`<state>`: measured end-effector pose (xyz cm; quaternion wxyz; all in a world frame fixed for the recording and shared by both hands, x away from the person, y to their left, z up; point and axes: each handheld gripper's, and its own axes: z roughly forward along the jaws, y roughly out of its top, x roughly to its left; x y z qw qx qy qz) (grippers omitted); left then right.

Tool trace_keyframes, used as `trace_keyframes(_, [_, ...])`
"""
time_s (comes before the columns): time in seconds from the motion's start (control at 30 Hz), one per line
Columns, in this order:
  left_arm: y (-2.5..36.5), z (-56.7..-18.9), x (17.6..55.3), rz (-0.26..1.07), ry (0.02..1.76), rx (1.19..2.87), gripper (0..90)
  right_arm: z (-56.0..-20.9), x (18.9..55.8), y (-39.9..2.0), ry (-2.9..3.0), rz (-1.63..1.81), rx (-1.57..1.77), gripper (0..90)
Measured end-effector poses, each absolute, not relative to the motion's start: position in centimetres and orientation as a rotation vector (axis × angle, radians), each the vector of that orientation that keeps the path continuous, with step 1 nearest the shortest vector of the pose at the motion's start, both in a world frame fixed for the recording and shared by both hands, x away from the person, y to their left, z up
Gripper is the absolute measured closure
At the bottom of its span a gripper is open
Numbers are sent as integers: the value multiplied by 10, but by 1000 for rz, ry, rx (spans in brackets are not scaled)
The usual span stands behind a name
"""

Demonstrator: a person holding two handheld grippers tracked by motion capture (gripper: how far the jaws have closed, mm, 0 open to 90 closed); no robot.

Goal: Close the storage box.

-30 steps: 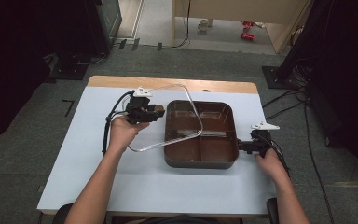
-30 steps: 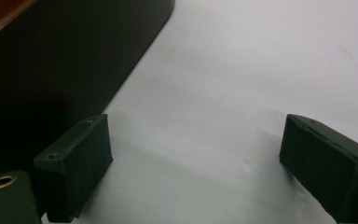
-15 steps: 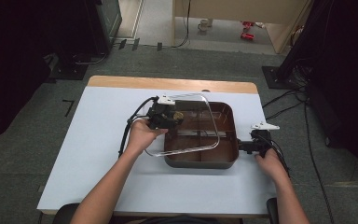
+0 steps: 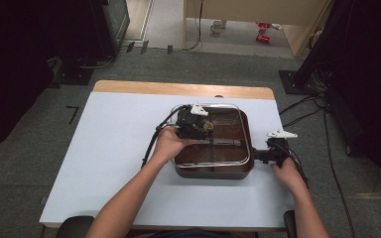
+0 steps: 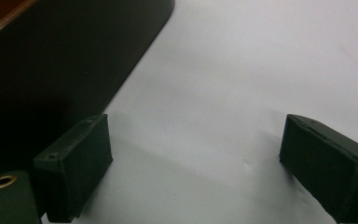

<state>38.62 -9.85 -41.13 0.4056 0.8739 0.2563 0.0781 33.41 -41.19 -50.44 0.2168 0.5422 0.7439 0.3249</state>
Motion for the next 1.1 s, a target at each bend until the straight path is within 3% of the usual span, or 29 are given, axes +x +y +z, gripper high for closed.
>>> trace_keyframes(0.2, [-112, -420, 384, 235, 604, 2259, 593, -504, 334, -412, 2061, 900, 1503, 85])
trace_keyframes(0.7, [-117, -423, 383, 168, 612, 2253, 579, -504, 334, -412, 2061, 900, 1500, 85])
trace_keyframes(1.1, [-107, -413, 380, 144, 596, 2218, 383, -504, 334, -412, 2061, 900, 1503, 85])
